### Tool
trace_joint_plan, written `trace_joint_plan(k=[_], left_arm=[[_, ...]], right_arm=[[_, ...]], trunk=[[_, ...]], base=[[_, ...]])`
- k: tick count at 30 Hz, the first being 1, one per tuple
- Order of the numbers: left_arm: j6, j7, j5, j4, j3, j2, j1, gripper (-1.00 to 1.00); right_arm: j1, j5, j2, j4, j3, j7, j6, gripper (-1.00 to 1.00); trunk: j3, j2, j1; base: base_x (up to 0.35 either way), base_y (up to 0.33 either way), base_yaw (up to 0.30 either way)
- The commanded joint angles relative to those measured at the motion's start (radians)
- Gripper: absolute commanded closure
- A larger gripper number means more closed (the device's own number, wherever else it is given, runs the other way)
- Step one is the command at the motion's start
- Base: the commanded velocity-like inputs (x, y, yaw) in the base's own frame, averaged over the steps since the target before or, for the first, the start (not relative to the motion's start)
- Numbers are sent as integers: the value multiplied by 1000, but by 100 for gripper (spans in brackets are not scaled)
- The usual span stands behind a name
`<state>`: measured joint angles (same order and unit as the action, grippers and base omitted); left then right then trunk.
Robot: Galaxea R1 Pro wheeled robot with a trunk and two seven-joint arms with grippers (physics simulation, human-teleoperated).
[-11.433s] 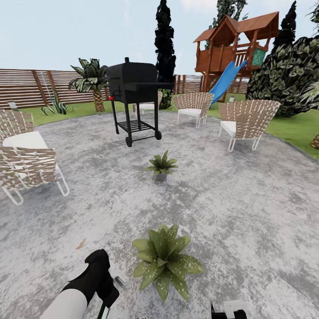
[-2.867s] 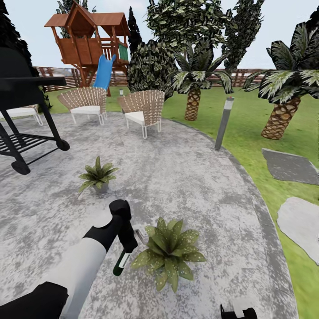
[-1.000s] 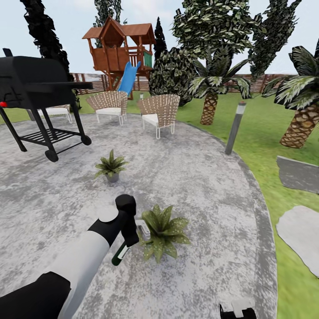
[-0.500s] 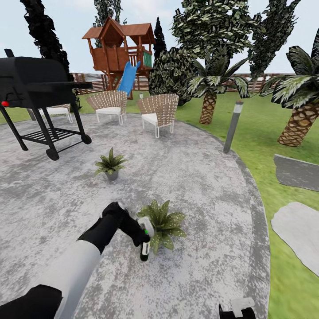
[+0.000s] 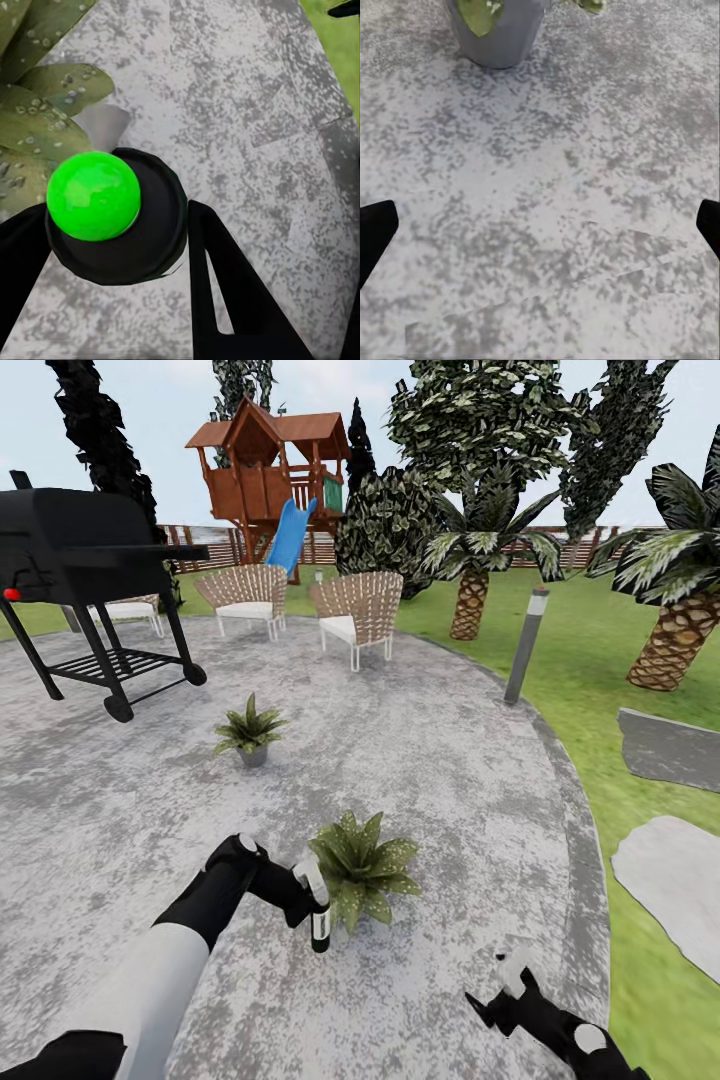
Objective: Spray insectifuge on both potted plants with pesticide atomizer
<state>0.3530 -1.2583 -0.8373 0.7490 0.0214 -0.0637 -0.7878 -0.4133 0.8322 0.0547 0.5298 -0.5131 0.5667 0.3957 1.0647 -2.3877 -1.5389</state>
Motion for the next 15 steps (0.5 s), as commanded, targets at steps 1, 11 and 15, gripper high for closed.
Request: trace_joint_plan(k=[1,11,15], left_arm=[[9,-6,-3,1,1,1,1,100],[-3,-7,-137,-49,10,0,3,100],[-59,-7,-158,-70,63,-1,3,100]], right_arm=[[-14,12,-1,48,-8,98,-15,-100],[-161,11,-82,145,190,459,-101,-100],[-189,10,-113,143,307,517,-102,-100]], trunk=[[1,0,0],[1,0,0],[1,0,0]], base=[[0,0,0],[0,0,0],[0,0,0]])
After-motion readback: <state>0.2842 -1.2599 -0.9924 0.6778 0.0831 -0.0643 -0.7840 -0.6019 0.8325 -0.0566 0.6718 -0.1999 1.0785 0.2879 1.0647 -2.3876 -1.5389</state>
